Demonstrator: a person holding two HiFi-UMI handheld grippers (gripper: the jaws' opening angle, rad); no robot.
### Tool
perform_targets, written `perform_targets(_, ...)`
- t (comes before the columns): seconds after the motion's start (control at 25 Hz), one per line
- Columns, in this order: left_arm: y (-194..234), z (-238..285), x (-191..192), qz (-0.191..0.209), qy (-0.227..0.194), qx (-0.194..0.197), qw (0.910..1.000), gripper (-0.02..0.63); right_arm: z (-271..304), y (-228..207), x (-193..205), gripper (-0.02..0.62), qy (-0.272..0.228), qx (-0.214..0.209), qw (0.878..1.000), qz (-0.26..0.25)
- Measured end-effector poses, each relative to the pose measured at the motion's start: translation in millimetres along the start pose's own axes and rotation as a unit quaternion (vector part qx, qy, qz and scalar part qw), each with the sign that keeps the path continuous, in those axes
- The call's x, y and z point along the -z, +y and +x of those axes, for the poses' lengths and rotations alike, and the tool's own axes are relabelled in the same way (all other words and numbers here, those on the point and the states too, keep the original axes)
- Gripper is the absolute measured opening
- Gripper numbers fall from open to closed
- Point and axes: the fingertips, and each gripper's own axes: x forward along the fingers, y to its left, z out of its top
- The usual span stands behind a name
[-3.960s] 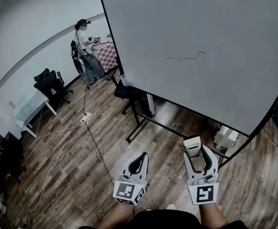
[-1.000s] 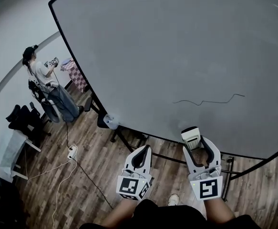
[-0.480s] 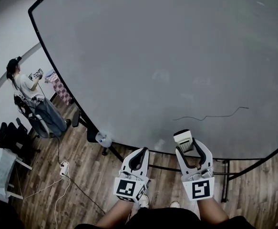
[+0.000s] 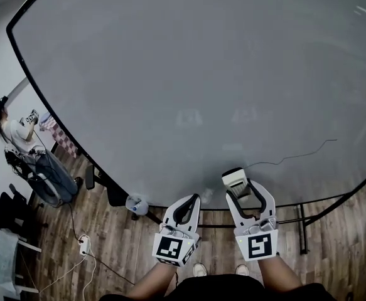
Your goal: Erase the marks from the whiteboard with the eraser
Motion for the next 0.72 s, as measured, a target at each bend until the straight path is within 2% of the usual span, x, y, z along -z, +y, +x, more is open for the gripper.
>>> perform_targets(0.28, 20, 6, 0, -0.014, -0.013, 0.017, 0.9997, 0.020, 25, 2, 11, 0.246, 0.057, 0.036, 0.996, -0.051)
perform_targets(0.72, 17, 14, -14, -0.012, -0.034, 0.019, 0.9992, 0.020, 21, -15, 9, 0.247, 0.061, 0.058, 0.991, -0.099)
